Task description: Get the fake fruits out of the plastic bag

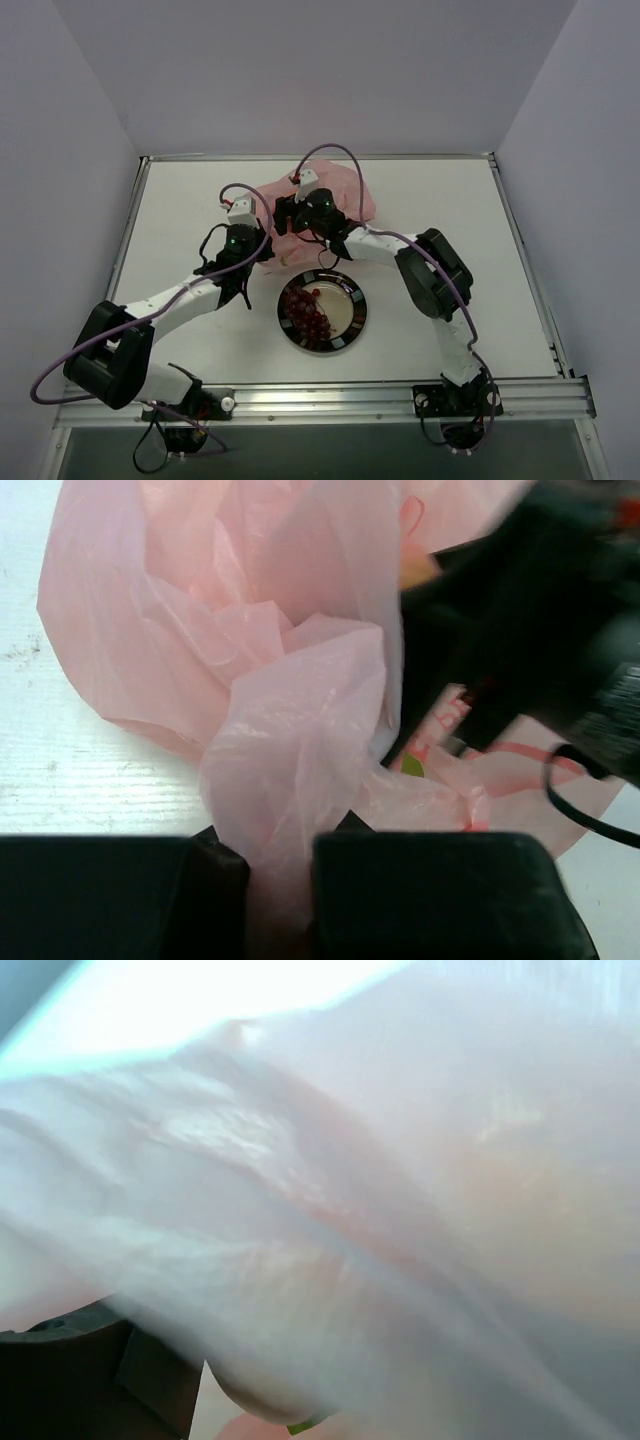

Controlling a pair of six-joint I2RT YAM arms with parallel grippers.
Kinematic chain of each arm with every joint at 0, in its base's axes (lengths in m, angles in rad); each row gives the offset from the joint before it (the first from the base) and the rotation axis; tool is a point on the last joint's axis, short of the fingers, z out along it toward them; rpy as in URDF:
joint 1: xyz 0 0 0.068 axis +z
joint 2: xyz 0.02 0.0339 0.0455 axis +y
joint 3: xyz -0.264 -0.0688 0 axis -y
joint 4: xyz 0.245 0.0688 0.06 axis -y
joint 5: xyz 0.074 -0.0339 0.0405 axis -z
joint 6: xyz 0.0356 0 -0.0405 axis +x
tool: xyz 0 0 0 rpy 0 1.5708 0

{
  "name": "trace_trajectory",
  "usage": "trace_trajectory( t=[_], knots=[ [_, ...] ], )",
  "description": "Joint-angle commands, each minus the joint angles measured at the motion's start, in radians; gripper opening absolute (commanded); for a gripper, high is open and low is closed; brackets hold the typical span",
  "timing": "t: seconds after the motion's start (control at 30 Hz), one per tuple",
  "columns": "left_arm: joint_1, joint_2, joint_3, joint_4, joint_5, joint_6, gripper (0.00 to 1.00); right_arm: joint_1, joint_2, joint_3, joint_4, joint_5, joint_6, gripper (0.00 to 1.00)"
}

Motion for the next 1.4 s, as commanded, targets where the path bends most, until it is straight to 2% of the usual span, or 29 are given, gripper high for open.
trace_trajectory(
  t=[0.0,0.2,0.33,0.63,0.9,1.17,1.37],
  knots=[
    [0.017,-0.012,0.061,0.042,-0.036,-0.007,0.02,-0.003,-0.162,-0.082,0.134,-0.028,0.049,0.22],
    [0.028,-0.019,0.082,0.041,-0.034,-0.011,0.02,-0.001,-0.334,-0.230,0.111,0.016,0.100,0.21],
    [0.036,-0.019,0.116,0.030,-0.030,-0.005,0.02,0.005,-0.507,-0.371,0.076,0.030,0.117,0.20],
    [0.048,0.043,0.147,0.088,0.006,-0.010,0.02,0.026,-0.871,-0.552,-0.101,0.010,0.132,0.22],
    [0.048,0.120,0.197,0.110,0.051,-0.017,0.02,0.054,-1.073,-0.742,-0.211,0.147,0.164,0.22],
    [0.046,0.048,0.162,0.068,0.042,-0.013,0.03,0.059,-1.069,-0.874,-0.161,0.248,0.190,0.22],
    [0.046,0.007,0.127,0.024,0.044,-0.019,0.02,0.059,-0.916,-0.876,-0.018,0.266,0.207,0.22]
  ],
)
